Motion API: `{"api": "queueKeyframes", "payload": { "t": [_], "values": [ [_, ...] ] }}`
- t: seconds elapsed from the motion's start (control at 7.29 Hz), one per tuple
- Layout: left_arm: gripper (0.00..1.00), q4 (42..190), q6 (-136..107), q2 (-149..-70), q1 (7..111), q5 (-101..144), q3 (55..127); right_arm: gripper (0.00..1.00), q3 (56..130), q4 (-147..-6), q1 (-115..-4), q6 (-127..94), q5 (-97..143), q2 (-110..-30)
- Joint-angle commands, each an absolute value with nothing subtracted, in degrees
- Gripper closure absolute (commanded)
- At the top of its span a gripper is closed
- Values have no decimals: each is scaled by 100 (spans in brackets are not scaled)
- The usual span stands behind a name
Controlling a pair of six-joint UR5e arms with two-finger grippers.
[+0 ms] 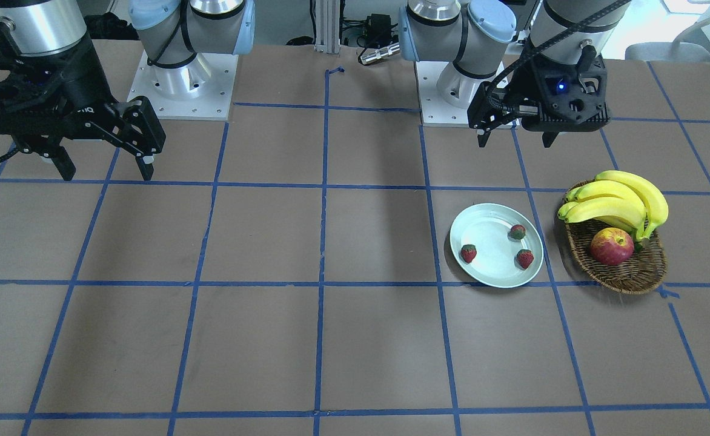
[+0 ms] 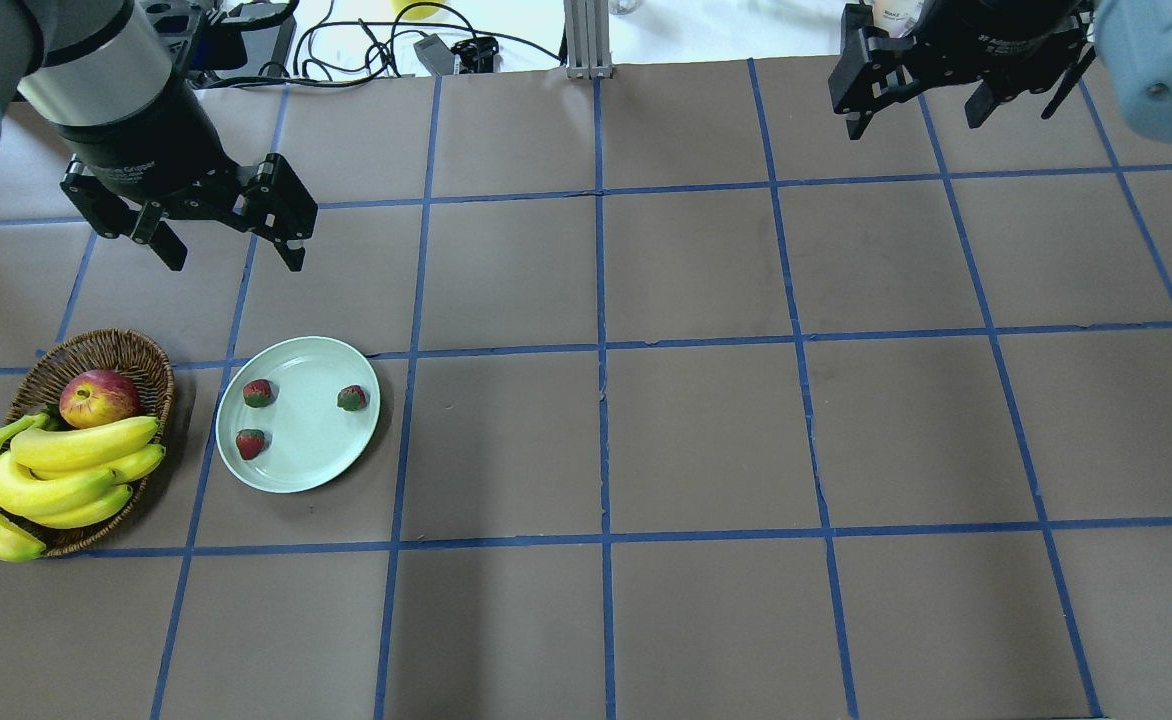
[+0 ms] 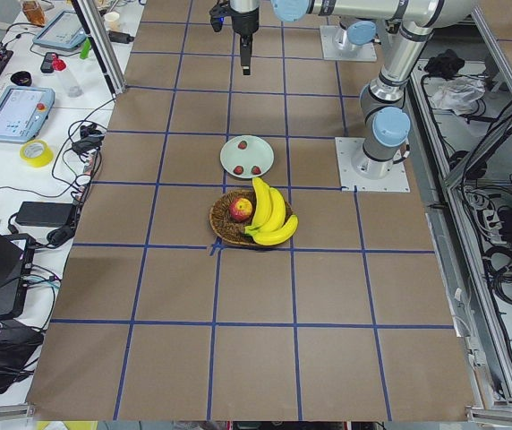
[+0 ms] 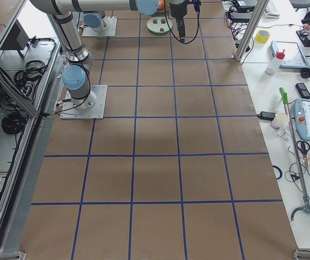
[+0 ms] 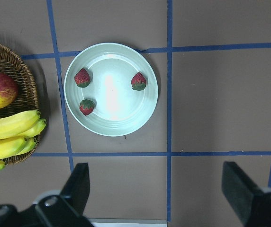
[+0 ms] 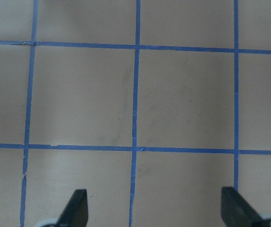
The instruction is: Collect all strawberries into plate
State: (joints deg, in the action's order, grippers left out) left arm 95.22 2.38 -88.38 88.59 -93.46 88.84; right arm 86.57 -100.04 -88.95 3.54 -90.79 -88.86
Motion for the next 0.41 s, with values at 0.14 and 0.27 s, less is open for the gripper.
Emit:
{"api": "queueKeyframes", "payload": {
  "t": [0.14, 0.27],
  "values": [
    [0, 9501, 237, -8833, 8886, -9098, 8973, 0, 8657, -10028, -8895, 352, -9079, -8886],
    [0, 9501, 246, -8824, 8886, -9105, 8991, 0, 8657, -10028, -8895, 352, -9079, -8886]
  ]
}}
